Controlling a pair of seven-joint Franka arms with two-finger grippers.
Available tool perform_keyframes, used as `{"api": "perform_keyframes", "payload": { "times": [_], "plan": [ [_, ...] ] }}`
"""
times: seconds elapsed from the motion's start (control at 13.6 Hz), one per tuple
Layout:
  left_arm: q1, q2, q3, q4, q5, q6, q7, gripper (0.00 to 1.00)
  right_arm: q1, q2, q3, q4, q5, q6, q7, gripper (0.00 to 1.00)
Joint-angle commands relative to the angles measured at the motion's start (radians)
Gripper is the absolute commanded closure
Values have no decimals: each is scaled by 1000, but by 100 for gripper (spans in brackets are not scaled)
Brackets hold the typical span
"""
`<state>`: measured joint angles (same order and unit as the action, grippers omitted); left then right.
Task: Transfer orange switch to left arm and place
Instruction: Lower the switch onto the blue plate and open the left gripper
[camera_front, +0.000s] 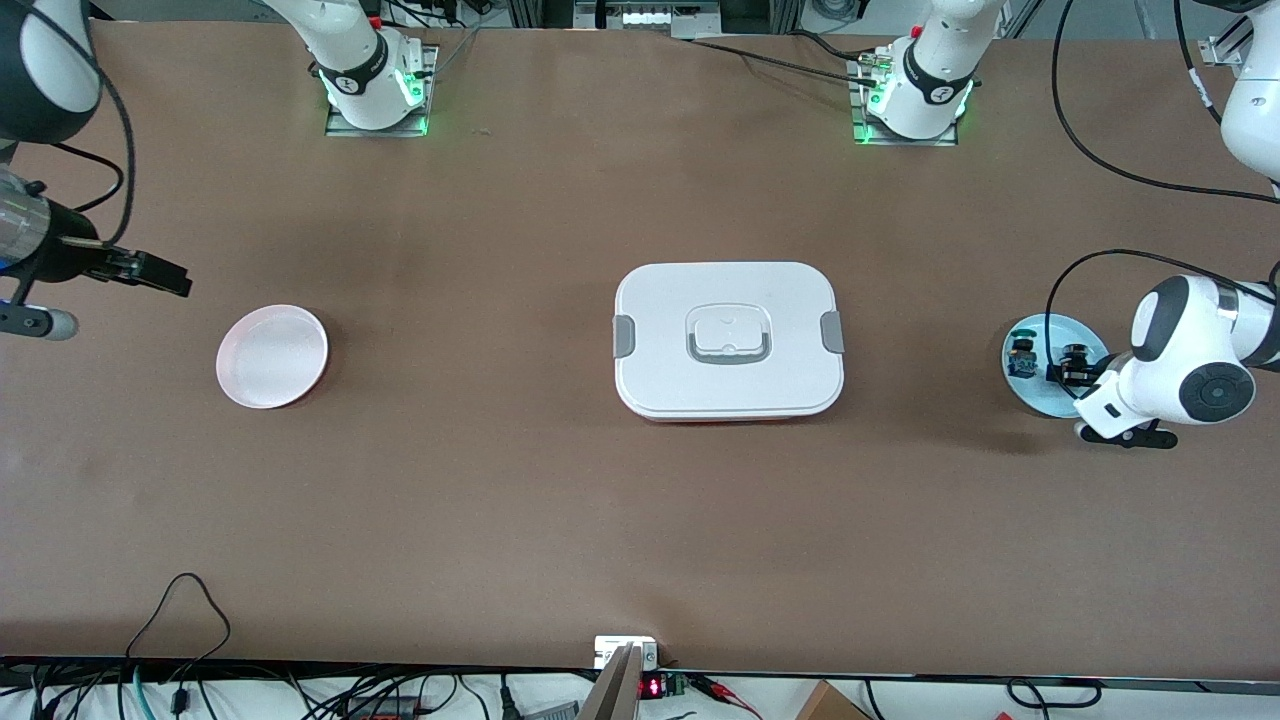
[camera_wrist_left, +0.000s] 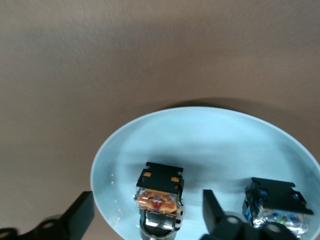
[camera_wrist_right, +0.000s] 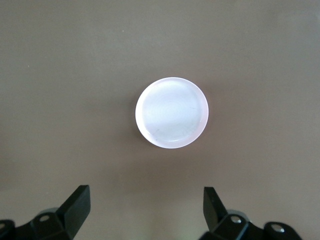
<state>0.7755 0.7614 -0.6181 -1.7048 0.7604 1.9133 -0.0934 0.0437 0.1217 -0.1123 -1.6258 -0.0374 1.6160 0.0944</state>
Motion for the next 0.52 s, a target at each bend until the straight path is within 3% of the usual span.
{"api": "perform_keyframes", "payload": {
  "times": [0.0, 0.22, 0.44],
  "plan": [
    [7, -95, -46, -6, -38, -23, 75, 0, 33, -11, -23, -14, 10, 22, -35, 0],
    [8, -230, -87, -4, -171, -82, 80, 0, 45, -68, -23, -101, 7, 79, -36, 0],
    [8, -324, -158, 38, -213, -144, 81, 0, 41, -129, -26, -193, 7, 131, -36, 0]
  ]
}}
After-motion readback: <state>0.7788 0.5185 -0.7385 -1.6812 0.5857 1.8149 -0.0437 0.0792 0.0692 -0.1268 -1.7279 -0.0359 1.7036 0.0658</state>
